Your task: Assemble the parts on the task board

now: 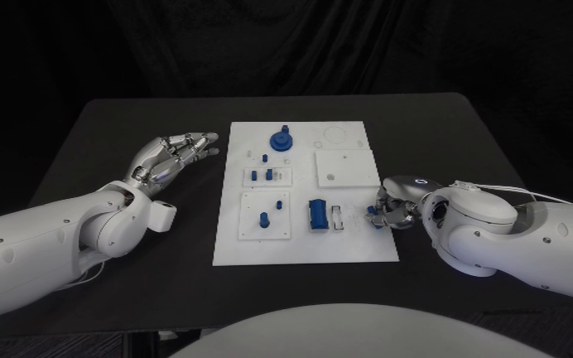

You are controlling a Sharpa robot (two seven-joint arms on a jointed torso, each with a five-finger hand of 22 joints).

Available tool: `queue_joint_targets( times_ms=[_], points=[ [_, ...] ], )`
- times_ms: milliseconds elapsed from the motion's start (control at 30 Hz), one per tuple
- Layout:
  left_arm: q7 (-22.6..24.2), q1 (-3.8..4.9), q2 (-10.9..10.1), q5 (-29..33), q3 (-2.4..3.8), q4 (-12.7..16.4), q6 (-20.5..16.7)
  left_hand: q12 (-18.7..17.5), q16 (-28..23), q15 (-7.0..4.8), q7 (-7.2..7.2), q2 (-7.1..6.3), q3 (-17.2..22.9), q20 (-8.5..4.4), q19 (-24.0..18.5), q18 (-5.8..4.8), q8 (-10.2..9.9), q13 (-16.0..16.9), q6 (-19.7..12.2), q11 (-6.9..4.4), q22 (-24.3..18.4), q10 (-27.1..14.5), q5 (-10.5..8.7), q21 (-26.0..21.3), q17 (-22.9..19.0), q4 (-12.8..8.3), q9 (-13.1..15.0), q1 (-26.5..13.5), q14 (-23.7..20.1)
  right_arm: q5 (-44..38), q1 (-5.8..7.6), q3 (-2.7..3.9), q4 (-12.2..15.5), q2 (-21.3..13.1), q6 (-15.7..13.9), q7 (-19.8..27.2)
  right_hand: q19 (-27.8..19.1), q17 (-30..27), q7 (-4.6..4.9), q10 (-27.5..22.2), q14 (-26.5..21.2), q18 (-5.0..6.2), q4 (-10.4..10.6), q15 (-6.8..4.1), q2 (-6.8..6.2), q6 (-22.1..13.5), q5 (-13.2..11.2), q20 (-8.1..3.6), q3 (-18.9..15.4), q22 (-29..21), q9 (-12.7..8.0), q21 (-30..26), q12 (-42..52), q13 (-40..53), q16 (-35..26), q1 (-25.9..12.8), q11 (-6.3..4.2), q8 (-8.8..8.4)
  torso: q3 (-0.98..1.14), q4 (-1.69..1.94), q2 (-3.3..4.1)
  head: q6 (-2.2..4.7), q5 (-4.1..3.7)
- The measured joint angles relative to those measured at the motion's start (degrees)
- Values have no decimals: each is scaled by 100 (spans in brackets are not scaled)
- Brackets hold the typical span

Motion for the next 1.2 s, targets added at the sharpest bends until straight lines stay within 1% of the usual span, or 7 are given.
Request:
queue_joint_targets(
  times_ms=[67,267,333,400,467,800,1200],
  points=[
    [0,0,0,0,0,-2,0,0,0,0,0,-5,31,-13,13,0,0,0,0,0,0,0,0,0,0,0,0,5,0,140,-2,0,-7,3,-128,40,11,-4,14,0,0,0,-79,1,1,-14,124,11,79,0,24,-21,0,0,0,90,1,-103,0,1,-1,0,3],
    [0,-2,8,0,0,-13,1,0,0,0,0,3,55,-21,20,0,0,0,0,0,-5,0,27,0,0,-24,-2,44,0,720,-13,-5,-35,-4,-503,161,21,6,3,-13,-1,0,-144,22,11,-1,357,20,125,0,-28,-21,0,-1,0,291,12,-158,0,3,-1,0,7],
    [0,-3,12,0,0,-18,1,0,0,0,0,0,58,-20,20,0,0,0,0,0,-6,0,27,0,0,-21,-5,55,0,967,-13,-5,-36,-12,-618,203,21,18,17,-21,-3,-1,-159,25,15,32,438,20,111,0,-278,-21,0,-1,0,332,21,-167,0,5,-2,0,7],
    [0,-7,15,0,0,-22,2,0,0,0,0,18,71,-21,20,0,0,0,0,0,-11,0,27,0,0,-8,-5,73,0,1282,-13,-1,-33,-25,-755,264,21,40,13,-21,-5,0,-159,35,23,51,484,20,111,0,-670,-21,0,-1,0,354,21,-138,1,7,-4,0,10],
    [0,-10,15,0,0,-24,3,0,0,15,0,18,71,-21,20,0,0,0,0,0,-11,0,49,0,-1,-8,-5,73,15,1554,-13,-3,-19,-44,-865,320,21,71,11,-21,-1,0,-159,40,31,53,535,20,111,0,-812,-21,0,-1,0,362,21,-143,1,7,-5,0,20],
    [0,-24,30,0,0,-32,5,0,0,21,0,18,88,-20,20,0,0,0,0,0,-11,0,49,0,-1,-24,-5,73,21,2948,31,-29,214,-165,-1256,598,21,185,15,-21,-1,0,-159,41,45,91,555,20,111,0,-795,35,0,-2,29,375,21,-108,3,3,-5,0,40],
    [0,-26,60,0,0,-38,7,0,0,21,0,-5,87,-21,20,0,0,0,0,15,-10,16,49,0,-1,-24,-5,96,21,3645,104,-25,229,63,-1359,824,20,209,3,-21,-1,-1,-159,42,50,103,555,20,111,0,-797,35,0,-2,64,283,21,-108,0,8,-4,0,23]
  ],
)
